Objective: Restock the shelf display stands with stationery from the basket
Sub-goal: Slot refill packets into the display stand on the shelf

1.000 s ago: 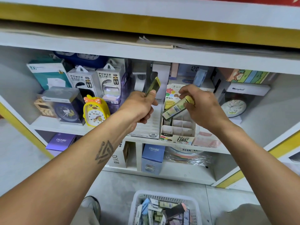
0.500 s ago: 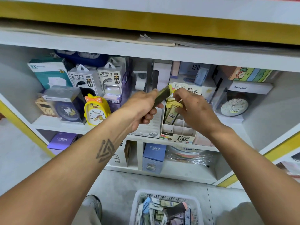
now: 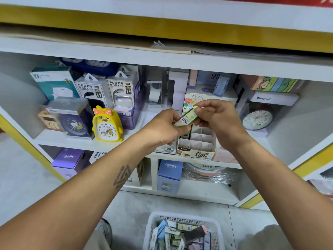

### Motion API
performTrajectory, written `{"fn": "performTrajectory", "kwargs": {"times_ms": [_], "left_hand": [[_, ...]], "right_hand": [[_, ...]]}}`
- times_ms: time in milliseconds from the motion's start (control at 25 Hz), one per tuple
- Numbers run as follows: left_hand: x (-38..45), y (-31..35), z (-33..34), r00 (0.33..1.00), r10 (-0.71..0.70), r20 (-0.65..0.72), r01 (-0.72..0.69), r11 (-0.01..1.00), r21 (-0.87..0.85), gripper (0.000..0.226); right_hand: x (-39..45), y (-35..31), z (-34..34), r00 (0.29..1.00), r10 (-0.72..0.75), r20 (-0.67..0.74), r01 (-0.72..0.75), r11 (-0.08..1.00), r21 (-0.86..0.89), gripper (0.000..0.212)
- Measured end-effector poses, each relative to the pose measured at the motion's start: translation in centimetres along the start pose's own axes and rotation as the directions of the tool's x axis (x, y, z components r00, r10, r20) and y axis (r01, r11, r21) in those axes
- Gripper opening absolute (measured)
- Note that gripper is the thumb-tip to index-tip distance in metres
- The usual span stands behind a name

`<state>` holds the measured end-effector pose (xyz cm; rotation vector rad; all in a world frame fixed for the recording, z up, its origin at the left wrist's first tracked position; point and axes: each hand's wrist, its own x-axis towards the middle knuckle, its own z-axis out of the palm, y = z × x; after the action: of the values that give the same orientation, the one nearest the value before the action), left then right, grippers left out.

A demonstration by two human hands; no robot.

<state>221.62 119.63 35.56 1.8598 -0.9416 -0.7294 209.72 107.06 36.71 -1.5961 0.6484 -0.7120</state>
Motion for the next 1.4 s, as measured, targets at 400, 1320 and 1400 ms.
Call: {"fn": "performTrajectory", "kwargs": {"times_ms": [400,1320,1400], "left_hand": [[-0.6,-4.1,0.2,0.982,-0.085,0.169,-0.091,0.573,0.815,0.034],[-7.2,-10.3,8.1,0.784,-0.343,0.518,-0.163,0.690,0.705,0.015],[-8.4,-13.9,10.8,0.771,-0.397,0.497,-0.158,0.637,0.754,0.015]], "right_hand": [[-0.6,1.2,-0.9,0.905,-0.403,0.135,0.385,0.645,-0.660,0.013],[-13.4,13.2,0.8,0.728,0.519,0.448,0.343,0.290,-0.893,0.029],[-16.0,18.6,0.7,0.711,0.596,0.374,0.233,0.302,-0.924,0.029]]}}
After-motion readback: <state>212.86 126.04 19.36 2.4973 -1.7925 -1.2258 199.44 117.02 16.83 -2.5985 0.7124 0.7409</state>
